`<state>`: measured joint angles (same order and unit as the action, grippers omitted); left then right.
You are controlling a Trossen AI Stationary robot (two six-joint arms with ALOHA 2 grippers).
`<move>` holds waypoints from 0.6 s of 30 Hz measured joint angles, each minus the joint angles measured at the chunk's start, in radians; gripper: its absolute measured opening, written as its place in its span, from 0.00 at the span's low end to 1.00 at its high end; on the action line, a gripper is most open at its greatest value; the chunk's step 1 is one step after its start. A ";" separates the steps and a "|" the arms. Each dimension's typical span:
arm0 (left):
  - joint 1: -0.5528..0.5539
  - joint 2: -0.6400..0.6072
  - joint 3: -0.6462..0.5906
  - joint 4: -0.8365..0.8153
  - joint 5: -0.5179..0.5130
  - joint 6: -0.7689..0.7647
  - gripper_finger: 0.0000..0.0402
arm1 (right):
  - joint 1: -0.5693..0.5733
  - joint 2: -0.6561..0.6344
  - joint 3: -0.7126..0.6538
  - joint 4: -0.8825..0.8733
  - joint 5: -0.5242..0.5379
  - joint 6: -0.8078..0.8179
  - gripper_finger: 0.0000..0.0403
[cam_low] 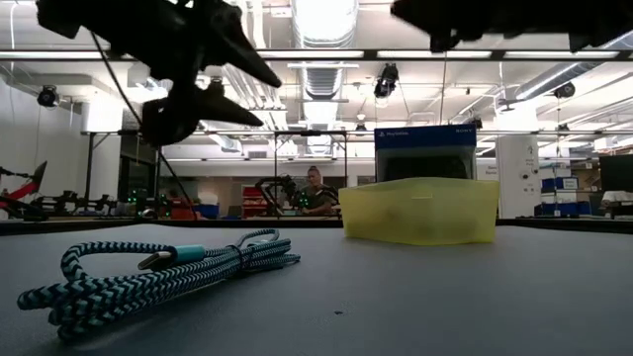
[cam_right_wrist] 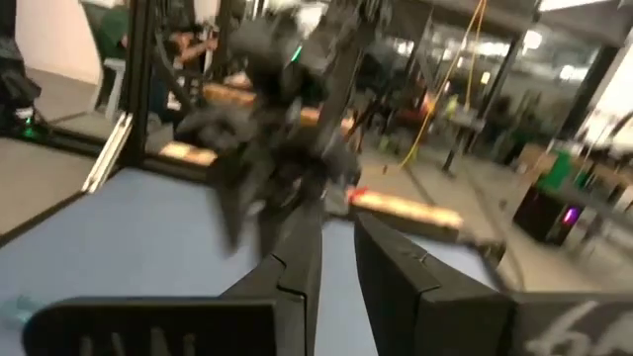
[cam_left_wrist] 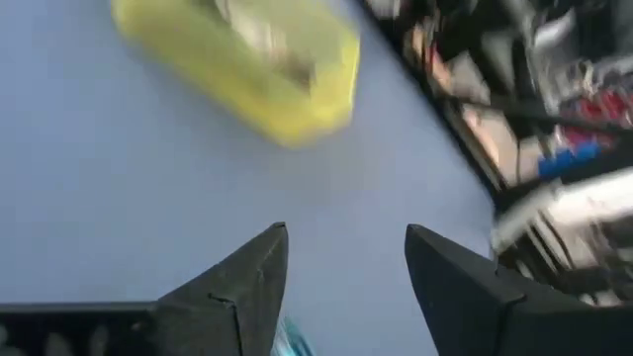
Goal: Pick and place USB-C Cables
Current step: Put the light blue charger cable into the yellow bin
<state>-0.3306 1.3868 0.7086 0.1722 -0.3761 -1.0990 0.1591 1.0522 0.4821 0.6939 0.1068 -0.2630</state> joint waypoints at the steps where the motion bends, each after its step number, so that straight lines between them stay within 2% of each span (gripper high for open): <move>1: -0.012 0.023 0.017 -0.018 0.034 -0.041 0.46 | 0.000 -0.011 0.005 0.001 0.000 -0.022 0.14; 4: -0.048 0.090 0.095 -0.078 0.136 -0.135 0.42 | 0.000 -0.043 0.012 -0.003 0.000 -0.063 0.14; 6: -0.077 0.129 0.159 -0.188 0.143 -0.181 0.40 | 0.000 -0.063 0.014 -0.007 0.000 -0.070 0.14; 13: -0.147 0.239 0.432 -0.702 0.180 -0.283 0.37 | 0.000 -0.068 0.012 -0.024 0.000 -0.110 0.14; 18: -0.164 0.308 0.485 -0.728 0.174 -0.212 0.37 | -0.001 -0.060 0.013 -0.026 0.000 -0.123 0.14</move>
<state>-0.4943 1.6945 1.1941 -0.5561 -0.2020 -1.3114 0.1585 0.9927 0.4953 0.6680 0.1066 -0.3855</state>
